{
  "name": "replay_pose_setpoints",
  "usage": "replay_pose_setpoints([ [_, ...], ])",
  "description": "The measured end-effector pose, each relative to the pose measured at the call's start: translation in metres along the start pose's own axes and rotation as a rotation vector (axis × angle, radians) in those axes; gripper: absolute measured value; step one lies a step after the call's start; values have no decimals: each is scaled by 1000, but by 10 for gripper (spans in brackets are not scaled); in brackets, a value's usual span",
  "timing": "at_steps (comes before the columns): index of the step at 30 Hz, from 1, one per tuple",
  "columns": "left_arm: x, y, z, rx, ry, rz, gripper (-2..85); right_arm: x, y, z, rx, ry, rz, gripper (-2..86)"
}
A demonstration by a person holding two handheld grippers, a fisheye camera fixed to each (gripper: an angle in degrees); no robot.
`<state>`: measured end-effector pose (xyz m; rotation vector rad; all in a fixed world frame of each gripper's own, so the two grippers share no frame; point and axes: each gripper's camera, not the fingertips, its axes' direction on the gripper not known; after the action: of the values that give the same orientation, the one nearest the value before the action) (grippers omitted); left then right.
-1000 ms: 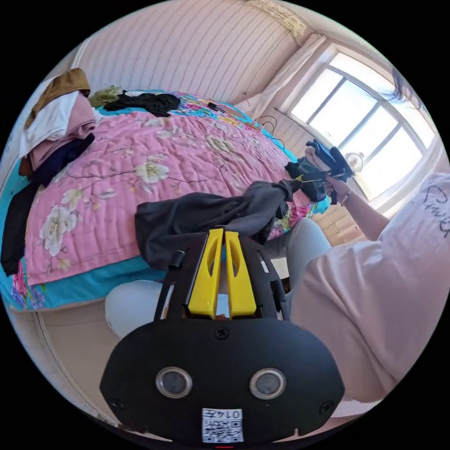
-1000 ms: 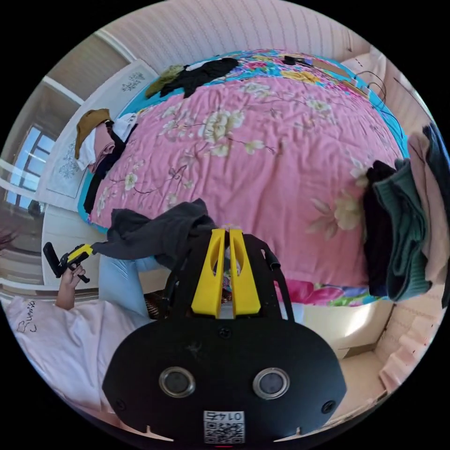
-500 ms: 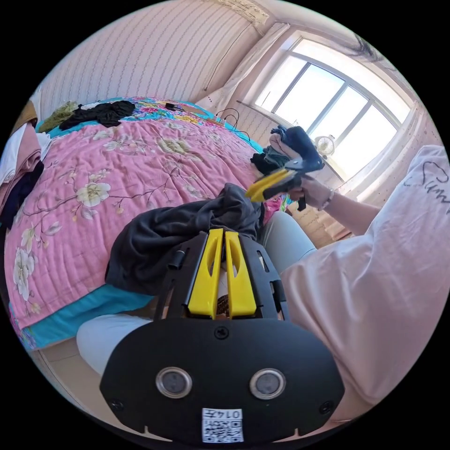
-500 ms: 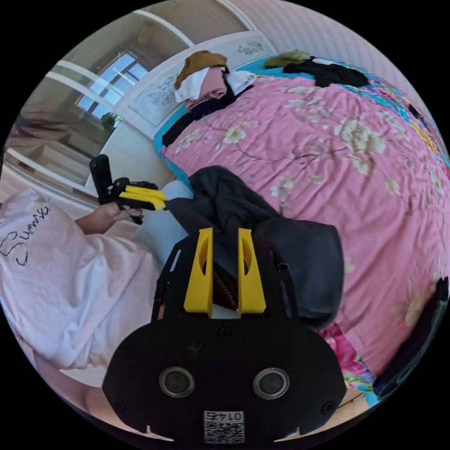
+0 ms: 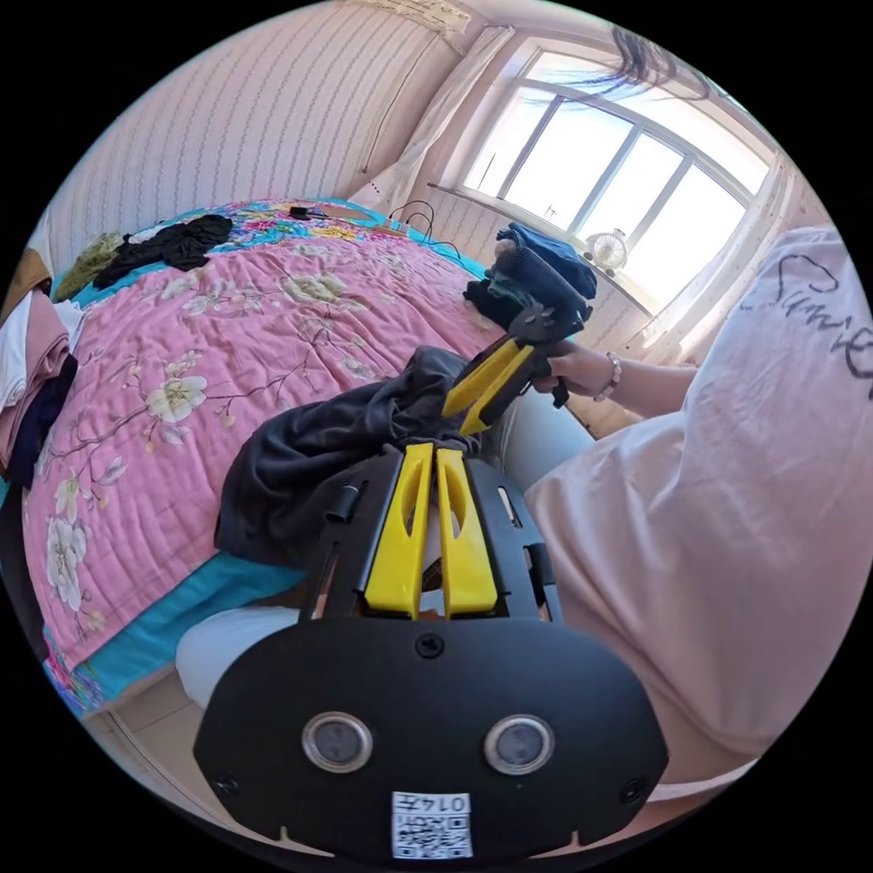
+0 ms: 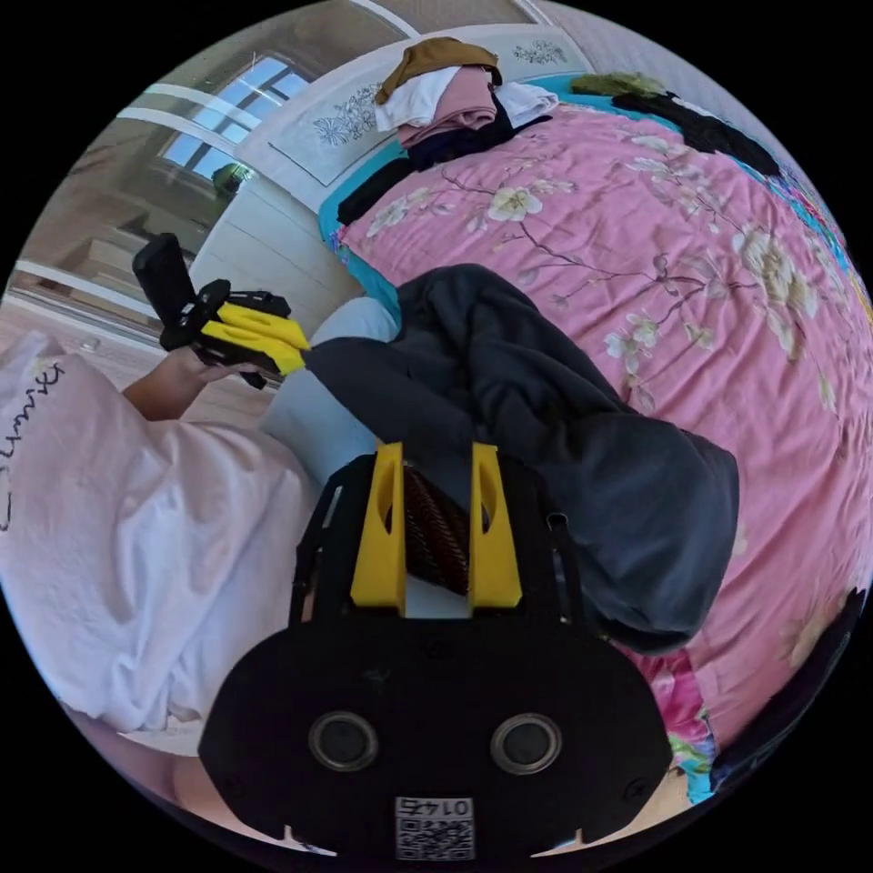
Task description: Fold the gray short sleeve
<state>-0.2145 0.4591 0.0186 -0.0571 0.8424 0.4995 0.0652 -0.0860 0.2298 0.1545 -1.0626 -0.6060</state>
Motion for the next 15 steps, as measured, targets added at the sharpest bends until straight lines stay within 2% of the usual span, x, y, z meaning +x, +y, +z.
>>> replay_pose_setpoints([
  [2, 1, 0, 4, -4, 6, -9, -10, 5, -1, -1, 4, 29, 21, 71],
  [8, 1, -8, 8, 11, 4, -48, -10, 6, -19, 46, -155, 72, -21, 73],
  [11, 5, -16, 10, -6, -23, -31, -10, 3, -21, 48, -185, 34, -6, 34],
  [15, 5, -30, 11, 14, -49, -20, -10, -4, -5, -15, -46, 63, 5, 16],
])
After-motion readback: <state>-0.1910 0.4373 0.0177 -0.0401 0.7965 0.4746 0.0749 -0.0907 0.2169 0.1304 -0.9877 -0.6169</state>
